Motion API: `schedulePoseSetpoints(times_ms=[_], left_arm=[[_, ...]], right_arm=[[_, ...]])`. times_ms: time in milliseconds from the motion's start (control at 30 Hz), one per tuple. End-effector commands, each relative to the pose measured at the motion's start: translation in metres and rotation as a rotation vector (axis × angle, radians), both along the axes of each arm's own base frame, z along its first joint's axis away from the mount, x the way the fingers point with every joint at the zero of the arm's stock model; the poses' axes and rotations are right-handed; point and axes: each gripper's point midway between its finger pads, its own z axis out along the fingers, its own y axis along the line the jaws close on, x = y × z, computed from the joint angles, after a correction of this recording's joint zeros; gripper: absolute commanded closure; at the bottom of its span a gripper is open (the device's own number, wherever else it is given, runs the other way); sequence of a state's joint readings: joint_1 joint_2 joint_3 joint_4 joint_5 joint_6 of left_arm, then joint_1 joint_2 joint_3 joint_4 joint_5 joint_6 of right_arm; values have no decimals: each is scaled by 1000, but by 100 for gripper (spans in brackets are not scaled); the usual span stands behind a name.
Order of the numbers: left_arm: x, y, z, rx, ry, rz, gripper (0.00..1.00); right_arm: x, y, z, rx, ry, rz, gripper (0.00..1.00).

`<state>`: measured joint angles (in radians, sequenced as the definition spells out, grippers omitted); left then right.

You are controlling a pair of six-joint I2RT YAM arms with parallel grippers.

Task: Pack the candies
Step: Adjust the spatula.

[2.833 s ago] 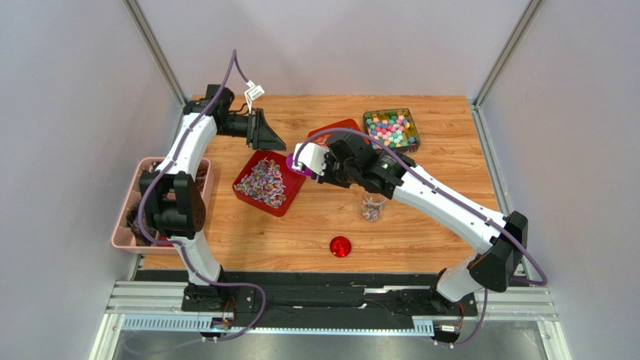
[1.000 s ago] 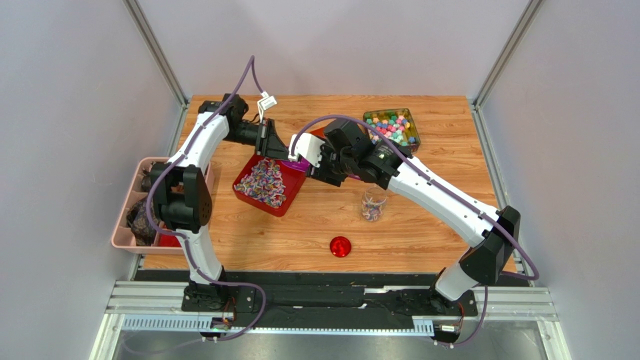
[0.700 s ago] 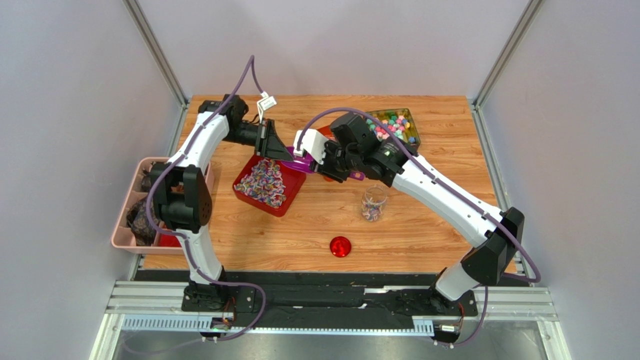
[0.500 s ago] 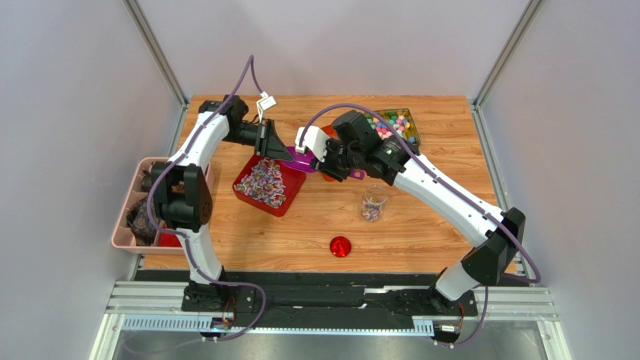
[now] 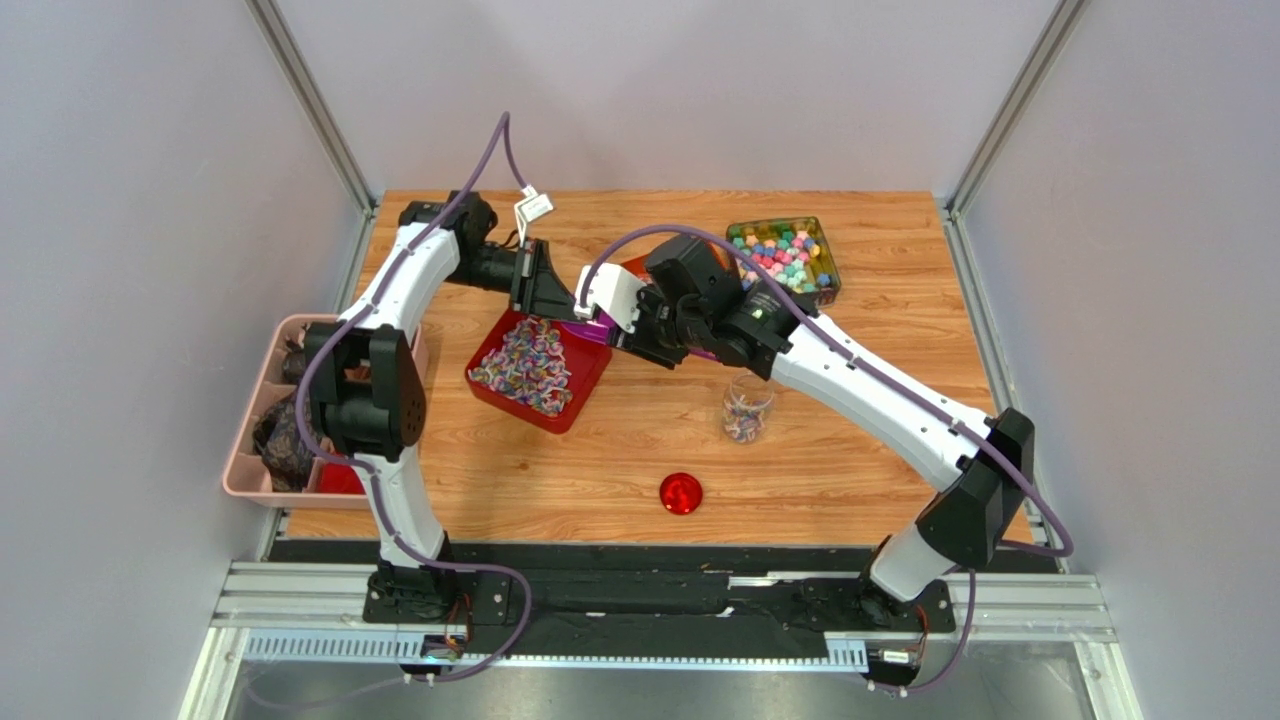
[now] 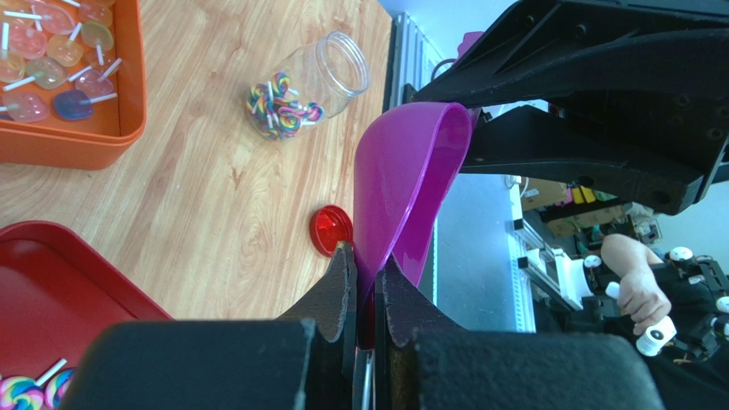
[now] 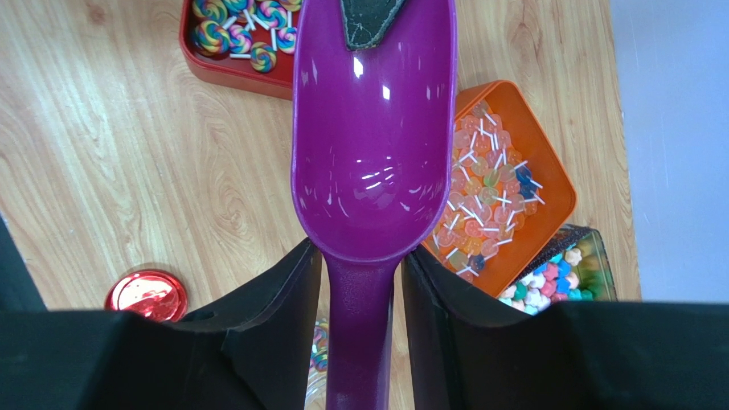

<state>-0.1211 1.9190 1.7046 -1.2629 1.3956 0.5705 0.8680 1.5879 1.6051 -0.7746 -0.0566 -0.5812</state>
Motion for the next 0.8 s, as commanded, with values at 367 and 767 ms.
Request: schedulePoseSetpoints(times_ms=[367, 767], left_arm=[[3, -6, 18, -81, -41, -16, 100], [25, 13, 17, -21, -98, 57, 80]], right_arm=[[18, 16, -4, -41, -168, -61, 81], [14, 8, -1, -52, -169, -66, 100]])
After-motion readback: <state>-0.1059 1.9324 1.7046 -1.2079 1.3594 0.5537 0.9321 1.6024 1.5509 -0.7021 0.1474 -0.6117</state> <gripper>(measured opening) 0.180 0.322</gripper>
